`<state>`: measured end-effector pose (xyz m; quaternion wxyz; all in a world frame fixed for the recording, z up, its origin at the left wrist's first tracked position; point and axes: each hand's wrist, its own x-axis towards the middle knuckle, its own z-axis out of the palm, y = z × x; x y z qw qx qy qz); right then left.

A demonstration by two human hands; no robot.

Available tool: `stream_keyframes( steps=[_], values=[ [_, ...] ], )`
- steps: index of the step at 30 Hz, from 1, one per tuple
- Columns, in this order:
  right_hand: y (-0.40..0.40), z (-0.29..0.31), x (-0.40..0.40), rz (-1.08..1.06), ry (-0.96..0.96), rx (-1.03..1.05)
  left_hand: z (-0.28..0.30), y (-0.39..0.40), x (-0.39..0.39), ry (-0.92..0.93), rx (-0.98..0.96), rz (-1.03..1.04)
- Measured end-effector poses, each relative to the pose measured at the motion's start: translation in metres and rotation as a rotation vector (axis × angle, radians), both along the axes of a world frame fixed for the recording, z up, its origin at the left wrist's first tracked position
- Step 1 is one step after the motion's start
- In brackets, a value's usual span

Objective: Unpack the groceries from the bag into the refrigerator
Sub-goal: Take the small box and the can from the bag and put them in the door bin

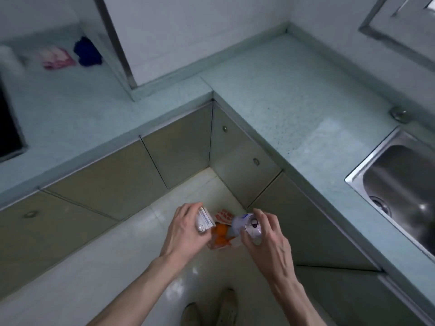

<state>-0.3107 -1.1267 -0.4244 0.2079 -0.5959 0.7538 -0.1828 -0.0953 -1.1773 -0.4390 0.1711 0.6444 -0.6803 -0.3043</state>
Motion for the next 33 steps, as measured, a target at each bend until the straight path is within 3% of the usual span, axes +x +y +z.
stream_keyframes(
  steps=[8, 15, 25, 33],
  values=[
    [0.02, 0.152, 0.033, 0.052, -0.126, -0.168, 0.14, 0.048, 0.042, 0.125, -0.216, 0.152],
    [0.028, 0.217, 0.073, 0.236, -0.219, -0.276, 0.228, 0.097, 0.077, 0.193, -0.358, 0.3],
    [0.043, 0.261, 0.163, 0.679, -0.504, -0.191, 0.274, 0.214, 0.116, 0.146, -0.451, 0.793],
    [0.101, 0.29, 0.251, 1.025, -0.657, -0.126, 0.303, 0.325, 0.156, 0.015, -0.541, 1.166]
  ],
)
